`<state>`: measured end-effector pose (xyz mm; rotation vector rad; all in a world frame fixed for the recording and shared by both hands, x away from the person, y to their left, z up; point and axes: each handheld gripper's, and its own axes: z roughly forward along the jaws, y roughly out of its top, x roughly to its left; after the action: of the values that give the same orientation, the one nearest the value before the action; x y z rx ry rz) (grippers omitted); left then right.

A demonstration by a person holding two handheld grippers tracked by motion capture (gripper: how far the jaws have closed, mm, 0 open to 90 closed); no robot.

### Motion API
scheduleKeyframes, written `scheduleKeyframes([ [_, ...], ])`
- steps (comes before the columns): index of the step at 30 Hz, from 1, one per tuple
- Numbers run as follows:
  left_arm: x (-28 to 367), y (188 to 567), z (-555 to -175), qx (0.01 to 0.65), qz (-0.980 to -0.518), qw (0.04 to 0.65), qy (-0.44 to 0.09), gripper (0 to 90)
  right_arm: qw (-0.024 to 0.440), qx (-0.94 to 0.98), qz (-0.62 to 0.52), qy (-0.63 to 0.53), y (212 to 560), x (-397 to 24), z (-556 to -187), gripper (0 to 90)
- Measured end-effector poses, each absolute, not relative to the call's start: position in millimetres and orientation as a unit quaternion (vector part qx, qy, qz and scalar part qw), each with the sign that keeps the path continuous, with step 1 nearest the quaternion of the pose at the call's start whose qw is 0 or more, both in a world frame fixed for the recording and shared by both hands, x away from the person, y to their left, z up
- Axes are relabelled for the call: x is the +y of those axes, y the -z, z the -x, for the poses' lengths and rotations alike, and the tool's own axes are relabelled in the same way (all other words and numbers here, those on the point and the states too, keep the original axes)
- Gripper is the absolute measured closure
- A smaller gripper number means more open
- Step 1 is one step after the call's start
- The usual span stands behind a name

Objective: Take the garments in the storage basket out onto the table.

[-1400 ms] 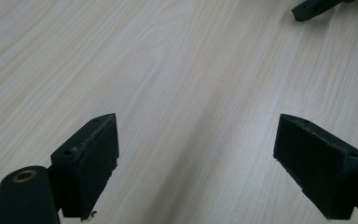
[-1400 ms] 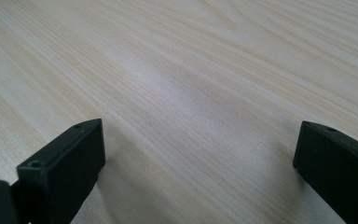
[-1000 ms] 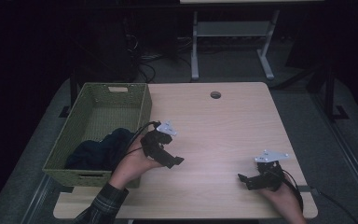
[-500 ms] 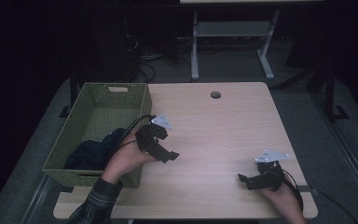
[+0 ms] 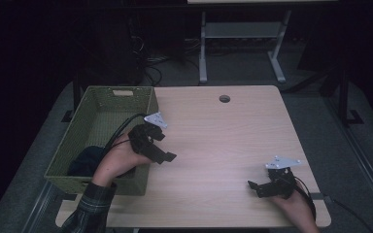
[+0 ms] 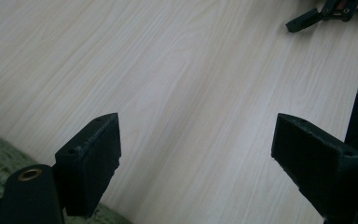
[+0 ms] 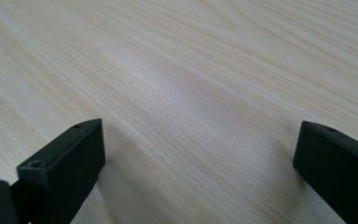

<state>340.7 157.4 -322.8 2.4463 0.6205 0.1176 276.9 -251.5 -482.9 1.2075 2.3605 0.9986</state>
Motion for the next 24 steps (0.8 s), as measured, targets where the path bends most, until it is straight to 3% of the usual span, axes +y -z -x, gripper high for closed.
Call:
scheduleKeyframes([
  [24, 225.0, 306.3, -342.1, 0.289, -0.907, 0.295, -0.083, 15.5, 0.154, 0.823, -0.421, -0.349, 483.0, -251.4, -277.0, 1.8],
])
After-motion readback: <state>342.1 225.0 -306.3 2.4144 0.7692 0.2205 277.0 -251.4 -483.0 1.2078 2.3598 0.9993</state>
